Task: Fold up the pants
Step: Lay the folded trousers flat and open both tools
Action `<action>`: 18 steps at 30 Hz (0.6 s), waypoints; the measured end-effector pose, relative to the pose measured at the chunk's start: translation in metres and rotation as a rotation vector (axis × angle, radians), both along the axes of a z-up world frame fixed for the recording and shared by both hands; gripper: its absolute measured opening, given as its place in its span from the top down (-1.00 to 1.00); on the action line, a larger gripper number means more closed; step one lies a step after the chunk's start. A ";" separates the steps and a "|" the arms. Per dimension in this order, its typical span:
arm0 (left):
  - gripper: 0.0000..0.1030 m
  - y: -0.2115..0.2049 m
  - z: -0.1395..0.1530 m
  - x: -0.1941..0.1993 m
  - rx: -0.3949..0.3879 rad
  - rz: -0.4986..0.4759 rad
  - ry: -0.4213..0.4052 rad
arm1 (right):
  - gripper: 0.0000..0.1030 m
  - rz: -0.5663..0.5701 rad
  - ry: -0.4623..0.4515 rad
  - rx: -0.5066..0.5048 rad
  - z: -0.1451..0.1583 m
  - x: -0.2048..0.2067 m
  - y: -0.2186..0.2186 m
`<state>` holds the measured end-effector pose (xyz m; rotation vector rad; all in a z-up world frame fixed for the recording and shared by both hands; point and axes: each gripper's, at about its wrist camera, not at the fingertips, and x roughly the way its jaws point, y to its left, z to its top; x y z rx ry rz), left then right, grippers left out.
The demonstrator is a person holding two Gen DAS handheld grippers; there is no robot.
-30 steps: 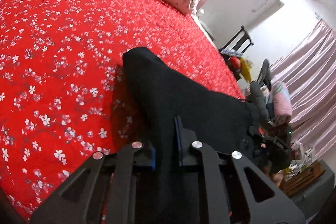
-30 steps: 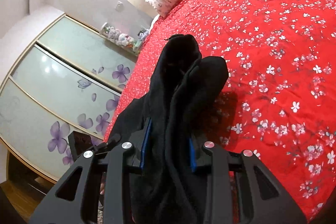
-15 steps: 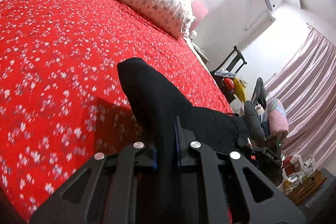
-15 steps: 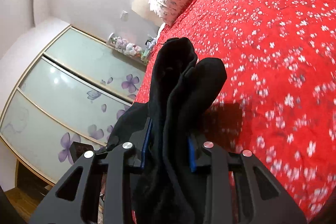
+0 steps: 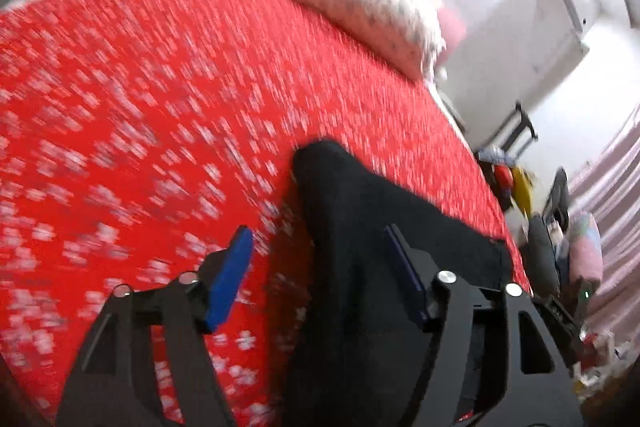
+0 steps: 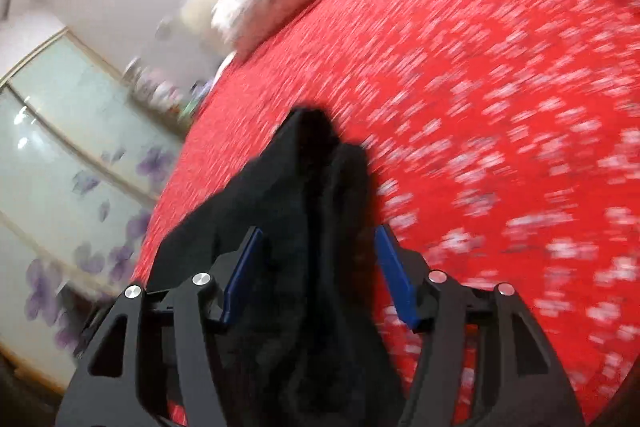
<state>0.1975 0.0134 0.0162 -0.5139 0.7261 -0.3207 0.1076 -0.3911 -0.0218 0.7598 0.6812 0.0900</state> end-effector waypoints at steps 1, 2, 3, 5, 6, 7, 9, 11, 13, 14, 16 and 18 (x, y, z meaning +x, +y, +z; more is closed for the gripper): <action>-0.37 0.005 0.008 -0.010 -0.015 0.013 -0.046 | -0.17 -0.049 -0.040 0.009 0.007 -0.012 -0.007; -0.53 0.008 0.012 -0.015 -0.033 0.007 -0.077 | -0.17 -0.059 -0.084 0.028 0.013 -0.018 -0.010; -0.60 0.008 0.019 -0.022 -0.069 -0.028 -0.119 | -0.17 -0.039 -0.136 0.060 0.019 -0.025 -0.011; -0.69 -0.001 0.024 -0.027 -0.124 -0.125 -0.146 | -0.18 0.077 -0.215 0.139 0.029 -0.029 -0.003; -0.70 -0.009 0.024 -0.028 -0.147 -0.185 -0.138 | -0.26 0.139 -0.231 0.167 0.031 -0.029 0.005; -0.76 -0.016 0.022 -0.025 -0.158 -0.229 -0.121 | -0.35 0.173 -0.228 0.174 0.032 -0.025 0.011; -0.84 -0.034 0.010 -0.016 -0.140 -0.307 -0.037 | -0.71 0.235 -0.169 0.196 0.024 -0.017 0.023; -0.82 -0.047 -0.009 0.001 -0.087 -0.316 0.086 | -0.68 0.205 -0.066 0.181 0.010 -0.004 0.024; -0.81 -0.049 -0.027 0.013 -0.111 -0.314 0.153 | -0.59 0.180 -0.023 0.242 -0.006 0.003 0.017; -0.81 -0.047 -0.027 0.014 -0.128 -0.303 0.144 | -0.54 0.157 -0.026 0.285 -0.011 0.003 0.011; -0.82 -0.045 -0.025 0.014 -0.154 -0.290 0.140 | -0.54 0.143 -0.032 0.319 -0.015 0.004 0.008; -0.82 -0.041 -0.022 0.009 -0.151 -0.274 0.112 | -0.54 0.134 -0.053 0.302 -0.011 0.000 0.012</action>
